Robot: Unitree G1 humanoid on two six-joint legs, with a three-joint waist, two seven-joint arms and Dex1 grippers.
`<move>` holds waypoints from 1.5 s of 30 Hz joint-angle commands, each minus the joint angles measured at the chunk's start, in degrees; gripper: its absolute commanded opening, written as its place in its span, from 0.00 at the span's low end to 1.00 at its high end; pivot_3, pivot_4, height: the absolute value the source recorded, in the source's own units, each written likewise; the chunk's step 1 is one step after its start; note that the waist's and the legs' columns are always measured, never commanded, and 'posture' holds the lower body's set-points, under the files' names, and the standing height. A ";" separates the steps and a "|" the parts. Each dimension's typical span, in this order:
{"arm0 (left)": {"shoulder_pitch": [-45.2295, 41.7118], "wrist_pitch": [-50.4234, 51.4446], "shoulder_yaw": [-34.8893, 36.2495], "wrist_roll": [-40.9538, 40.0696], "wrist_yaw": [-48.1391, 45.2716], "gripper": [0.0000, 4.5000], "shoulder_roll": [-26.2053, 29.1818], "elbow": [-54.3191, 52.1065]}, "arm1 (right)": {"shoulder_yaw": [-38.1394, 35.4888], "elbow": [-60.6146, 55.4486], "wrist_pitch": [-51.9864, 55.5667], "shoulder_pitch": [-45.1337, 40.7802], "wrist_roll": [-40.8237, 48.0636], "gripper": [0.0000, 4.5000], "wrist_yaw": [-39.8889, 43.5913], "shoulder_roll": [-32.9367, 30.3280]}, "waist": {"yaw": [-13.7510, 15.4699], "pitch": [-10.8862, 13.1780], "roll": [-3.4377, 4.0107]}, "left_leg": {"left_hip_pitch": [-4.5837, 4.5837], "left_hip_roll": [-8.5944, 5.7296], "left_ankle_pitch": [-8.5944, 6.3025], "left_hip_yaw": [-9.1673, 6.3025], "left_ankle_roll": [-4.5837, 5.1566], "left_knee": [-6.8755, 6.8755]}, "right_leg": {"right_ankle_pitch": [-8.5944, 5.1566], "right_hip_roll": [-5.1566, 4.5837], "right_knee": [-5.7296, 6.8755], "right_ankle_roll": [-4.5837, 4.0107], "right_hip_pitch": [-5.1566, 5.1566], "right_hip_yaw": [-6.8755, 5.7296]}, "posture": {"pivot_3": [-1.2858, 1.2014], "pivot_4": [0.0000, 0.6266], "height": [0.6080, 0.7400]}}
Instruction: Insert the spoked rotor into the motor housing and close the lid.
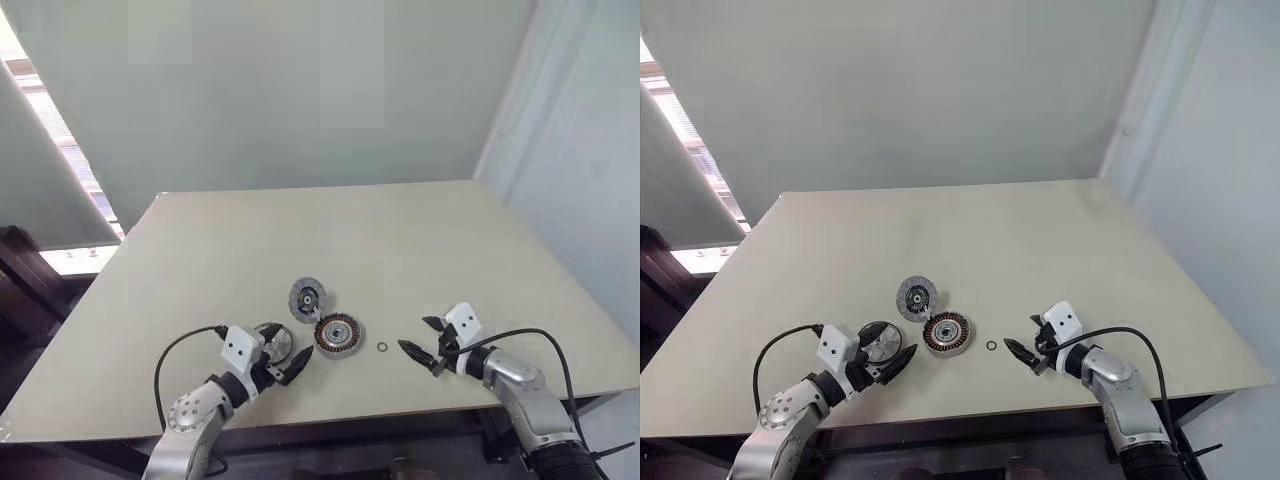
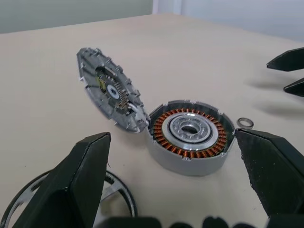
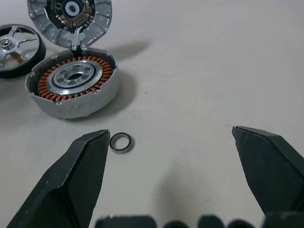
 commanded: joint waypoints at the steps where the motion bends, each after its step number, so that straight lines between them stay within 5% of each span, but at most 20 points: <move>1: -0.30 0.56 0.57 -0.97 0.02 0.99 0.25 -3.12 | -1.35 -2.97 -0.08 -0.18 1.48 1.00 -0.12 0.12 | -0.01 0.00 0.00 | 0.00 0.00 0.00 0.00 0.00 0.00 | 0.00 0.00 0.00 0.00 0.00 0.00 | 0.52 0.00 1.00; 25: 0.13 7.19 -0.37 -4.92 -4.42 0.99 2.28 -7.70 | 0.59 -10.49 16.81 -2.03 3.48 1.00 -2.86 1.26 | -0.01 0.01 0.01 | 0.00 0.02 0.00 0.02 0.00 0.00 | 0.00 0.00 0.00 -0.01 -0.04 0.00 | 0.52 0.00 1.00; 45: 3.51 10.05 -2.38 -4.74 -6.95 0.99 4.23 -8.79 | 9.40 -2.31 14.14 -6.20 -4.18 1.00 -3.40 2.77 | -0.02 0.03 0.04 | -0.02 0.03 -0.01 0.02 -0.01 -0.05 | -0.01 0.00 -0.01 -0.01 -0.10 -0.02 | 0.52 0.00 1.00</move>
